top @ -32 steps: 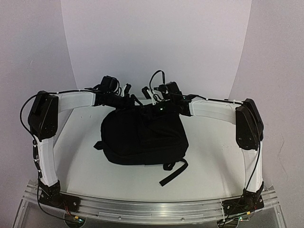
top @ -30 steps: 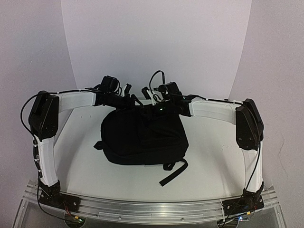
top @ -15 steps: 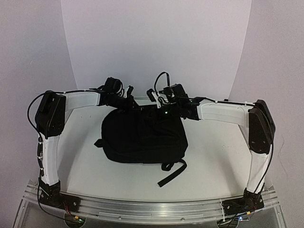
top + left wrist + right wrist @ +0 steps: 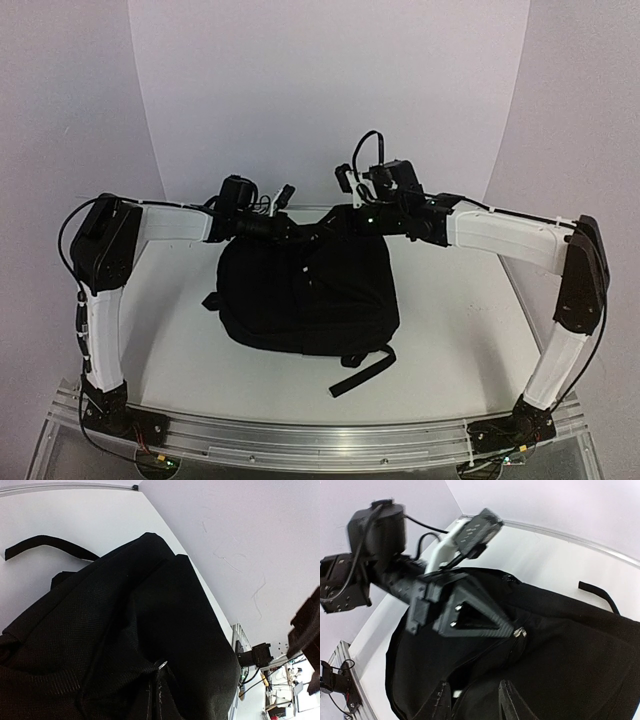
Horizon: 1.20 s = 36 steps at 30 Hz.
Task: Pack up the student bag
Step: Zip the student bag at the center of the board.
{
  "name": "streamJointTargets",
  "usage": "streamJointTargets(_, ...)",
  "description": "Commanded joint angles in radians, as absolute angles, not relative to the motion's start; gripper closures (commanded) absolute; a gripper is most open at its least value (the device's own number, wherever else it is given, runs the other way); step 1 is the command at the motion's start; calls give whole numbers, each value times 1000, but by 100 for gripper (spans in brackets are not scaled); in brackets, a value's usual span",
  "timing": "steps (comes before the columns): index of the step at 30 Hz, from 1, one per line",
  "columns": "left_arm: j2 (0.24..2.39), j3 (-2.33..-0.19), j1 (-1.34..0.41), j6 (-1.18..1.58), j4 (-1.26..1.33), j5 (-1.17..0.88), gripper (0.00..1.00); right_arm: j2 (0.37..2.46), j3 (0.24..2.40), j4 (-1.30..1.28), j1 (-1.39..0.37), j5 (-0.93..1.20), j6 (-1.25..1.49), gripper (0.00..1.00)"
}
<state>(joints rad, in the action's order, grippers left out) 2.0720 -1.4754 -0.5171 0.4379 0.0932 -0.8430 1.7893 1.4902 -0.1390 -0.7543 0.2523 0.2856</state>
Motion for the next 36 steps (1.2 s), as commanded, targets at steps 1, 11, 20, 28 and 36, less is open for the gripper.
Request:
streamJointTargets(1, 1955, -1364, -558, 557, 278, -923, 100, 1752, 1485, -178, -741, 302, 222, 62)
streamJointTargets(11, 1951, -1278, -550, 885, 597, -914, 100, 1833, 1518, -196, -715, 367, 159, 52)
streamJointTargets(20, 1966, -1263, -529, 1005, 725, -941, 100, 1913, 1584, -193, -693, 403, 138, 53)
streamJointTargets(28, 1970, -1273, -526, 1009, 722, -948, 100, 1978, 1642, -193, -667, 441, 125, 59)
streamJointTargets(36, 1968, -1292, -524, 991, 663, -927, 100, 1998, 1659, -193, -667, 542, 106, 71)
